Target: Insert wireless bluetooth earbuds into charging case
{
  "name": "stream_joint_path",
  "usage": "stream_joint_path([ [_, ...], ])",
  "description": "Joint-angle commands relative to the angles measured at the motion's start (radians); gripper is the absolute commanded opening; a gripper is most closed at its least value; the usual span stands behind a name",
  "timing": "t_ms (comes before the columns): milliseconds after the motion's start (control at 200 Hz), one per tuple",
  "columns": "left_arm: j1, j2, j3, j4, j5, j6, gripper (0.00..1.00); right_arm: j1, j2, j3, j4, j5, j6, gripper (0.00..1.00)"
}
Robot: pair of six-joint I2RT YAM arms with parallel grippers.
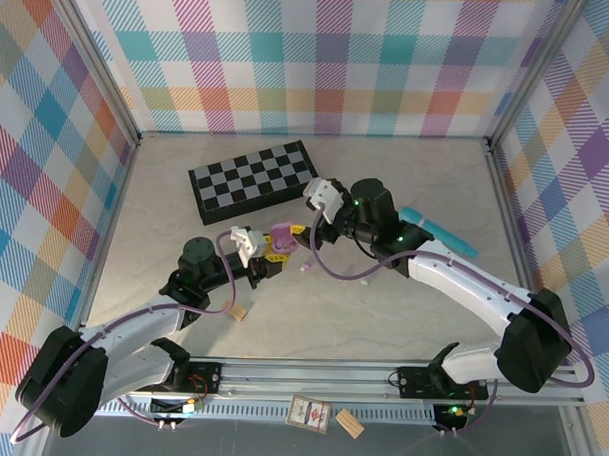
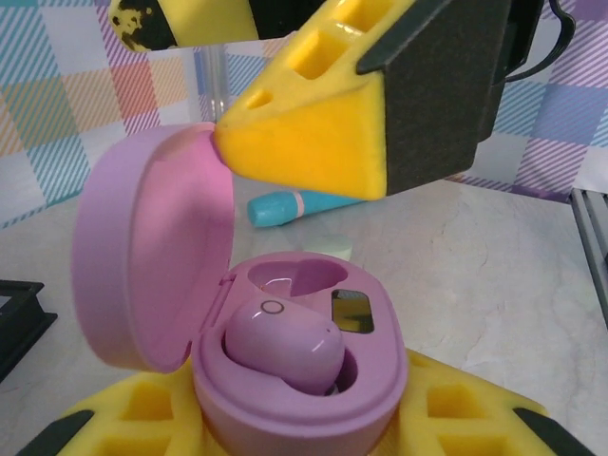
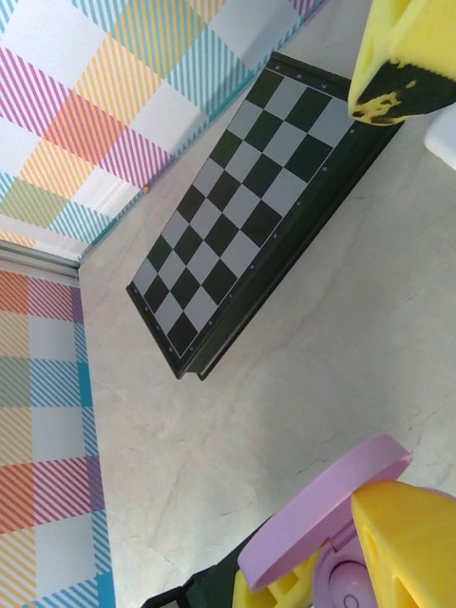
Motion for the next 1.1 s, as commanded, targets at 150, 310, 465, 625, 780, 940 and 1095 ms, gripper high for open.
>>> stream_joint_path([
  [150,0.0,-0.015,-0.013,0.073,-0.104,0.018,0.29,-0.003,-0.067,0.007,-0.006,-0.165,0.087,0.99],
  [310,0.03,0.009,-0.023,0.123,-0.168,0.009,0.29,-0.021,-0.177,-0.115,0.087,-0.072,0.405,0.99],
  [465,0.076,0.04,-0.028,0.166,-0.21,-0.009,0.29,-0.058,-0.204,-0.167,-0.065,0.153,0.91,0.92],
  [625,0.134,0.076,-0.037,0.245,-0.218,-0.033,0.29,-0.059,-0.079,-0.113,-0.335,0.164,1.254,0.85],
  [780,0.165,0.079,-0.038,0.276,-0.201,-0.036,0.29,-0.058,0.083,-0.127,-0.271,0.033,1.418,0.72],
  [940,0.17,0.054,-0.038,0.261,-0.193,-0.034,0.29,-0.049,0.253,-0.067,-0.226,-0.076,1.518,0.59],
  [1095,0.172,0.034,-0.04,0.232,-0.19,-0.021,0.29,-0.042,0.379,-0.031,-0.167,-0.132,1.577,0.56],
])
